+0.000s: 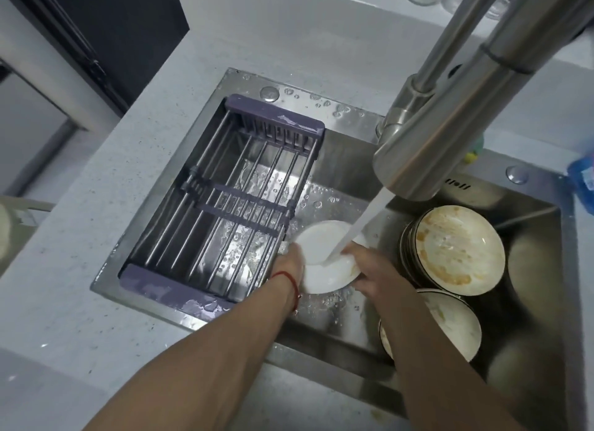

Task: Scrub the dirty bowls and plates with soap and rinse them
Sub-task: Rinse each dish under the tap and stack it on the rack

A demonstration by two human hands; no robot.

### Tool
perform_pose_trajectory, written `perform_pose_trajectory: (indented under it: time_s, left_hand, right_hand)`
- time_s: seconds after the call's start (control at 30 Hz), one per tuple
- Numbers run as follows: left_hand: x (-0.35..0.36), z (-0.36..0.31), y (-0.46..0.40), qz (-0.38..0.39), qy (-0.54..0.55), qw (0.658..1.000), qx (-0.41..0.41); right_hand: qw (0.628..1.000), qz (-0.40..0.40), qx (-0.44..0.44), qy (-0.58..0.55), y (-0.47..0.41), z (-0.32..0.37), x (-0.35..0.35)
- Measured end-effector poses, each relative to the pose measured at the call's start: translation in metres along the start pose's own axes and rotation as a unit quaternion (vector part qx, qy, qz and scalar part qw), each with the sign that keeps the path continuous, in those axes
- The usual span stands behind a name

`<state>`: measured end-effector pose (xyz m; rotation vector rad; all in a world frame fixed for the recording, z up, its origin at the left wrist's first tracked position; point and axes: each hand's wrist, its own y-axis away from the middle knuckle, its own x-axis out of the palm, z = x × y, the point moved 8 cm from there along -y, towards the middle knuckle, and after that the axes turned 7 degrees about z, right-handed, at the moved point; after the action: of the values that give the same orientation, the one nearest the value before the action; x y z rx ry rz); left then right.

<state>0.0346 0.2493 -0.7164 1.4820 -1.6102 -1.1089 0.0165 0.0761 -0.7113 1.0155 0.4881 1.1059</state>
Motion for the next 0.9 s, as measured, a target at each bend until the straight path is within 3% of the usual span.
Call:
perform_pose_trajectory:
  time_s: [0.17,0.23,0.33,0.37,0.47,0.63,0.7,0.8,0.9]
  left_hand:
    - [-0.001,0.01,-0.008,0.024,0.044,0.999,-0.015]
    - [0.005,0.015,-0.004,0.034,0.124,0.991,-0.029]
    - [0.02,0.023,0.001,0.052,0.221,0.973,-0.044]
    - [0.025,0.026,-0.001,0.048,0.243,0.968,-0.042]
    - [0.028,0.022,0.012,0.02,0.272,0.962,-0.009]
    - [0.023,0.014,0.019,0.003,0.164,0.986,0.033]
    - [0.025,0.012,0.024,0.004,0.103,0.994,0.031]
    - [0.028,0.012,0.021,0.032,0.079,0.995,0.044]
    - [0.038,0.014,0.02,0.049,0.074,0.994,0.069]
  right_hand:
    - [1.0,0.021,0.003,0.014,-0.002,0.0,0.004]
    - [0.999,0.017,-0.002,0.027,-0.006,0.0,-0.005]
    - [0.993,-0.054,-0.046,0.099,-0.016,0.008,-0.021]
    - [0.976,-0.099,-0.057,0.184,-0.019,0.011,-0.023]
    - [0.859,-0.16,-0.064,0.483,-0.019,0.011,0.0]
    - [0.802,-0.051,-0.136,0.579,-0.038,0.004,0.022]
    - [0.822,-0.012,-0.138,0.553,-0.045,0.005,0.026]
    - [0.821,0.065,-0.146,0.549,-0.039,0.01,0.052]
    - [0.823,0.039,-0.101,0.558,-0.046,0.018,0.047]
